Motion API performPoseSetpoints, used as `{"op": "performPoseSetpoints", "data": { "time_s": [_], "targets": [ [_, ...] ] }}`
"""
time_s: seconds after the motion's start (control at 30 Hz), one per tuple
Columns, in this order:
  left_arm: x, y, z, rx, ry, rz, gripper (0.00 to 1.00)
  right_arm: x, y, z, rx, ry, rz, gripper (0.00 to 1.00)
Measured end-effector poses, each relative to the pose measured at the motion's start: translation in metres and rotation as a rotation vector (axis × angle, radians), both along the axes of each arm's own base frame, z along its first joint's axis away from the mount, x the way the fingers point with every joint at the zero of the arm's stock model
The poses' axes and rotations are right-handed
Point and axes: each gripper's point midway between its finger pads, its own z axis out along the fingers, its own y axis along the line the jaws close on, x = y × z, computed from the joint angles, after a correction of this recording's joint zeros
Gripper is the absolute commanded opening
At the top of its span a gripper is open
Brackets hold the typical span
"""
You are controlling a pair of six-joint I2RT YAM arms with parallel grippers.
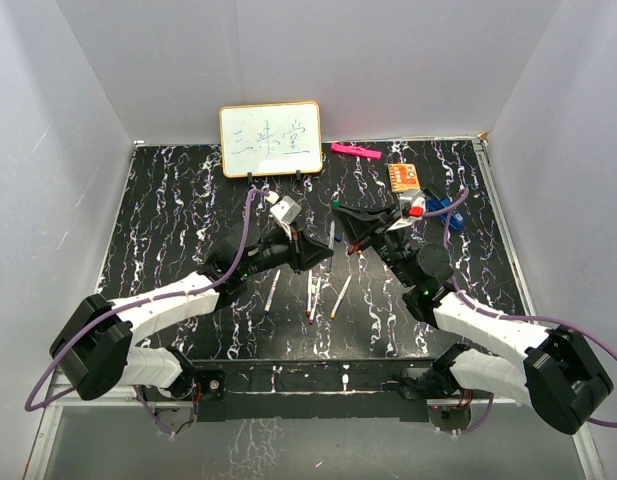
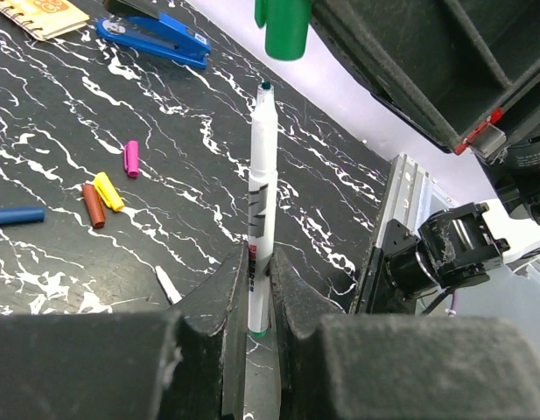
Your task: Insert the pens into the pen caps
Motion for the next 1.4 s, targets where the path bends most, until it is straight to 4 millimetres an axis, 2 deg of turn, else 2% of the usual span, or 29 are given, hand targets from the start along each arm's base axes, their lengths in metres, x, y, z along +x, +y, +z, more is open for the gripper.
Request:
{"op": "performPoseSetpoints", "data": {
  "time_s": [0.23, 0.5, 0.8, 1.4],
  "targets": [
    [-0.007, -0.004, 0.000, -0.005, 0.013, -0.022, 0.00, -0.001, -0.001, 0.006, 0.015, -0.021, -0.001, 0.00],
    [-0.007, -0.005, 0.001, -0.010, 0.012, -0.016, 0.00, -0.002, -0.002, 0.010, 0.025, -0.034, 0.000, 0.00],
    [-0.007, -0.007, 0.006, -0.026, 0.008, -0.013, 0.00, -0.004, -0.003, -0.004, 0.009, -0.011, 0.000, 0.00],
    [-0.006, -0.008, 0.007, -0.036, 0.010, -0.007, 0.00, -0.006, -0.001, -0.002, 0.023, -0.009, 0.020, 0.00]
  ]
}}
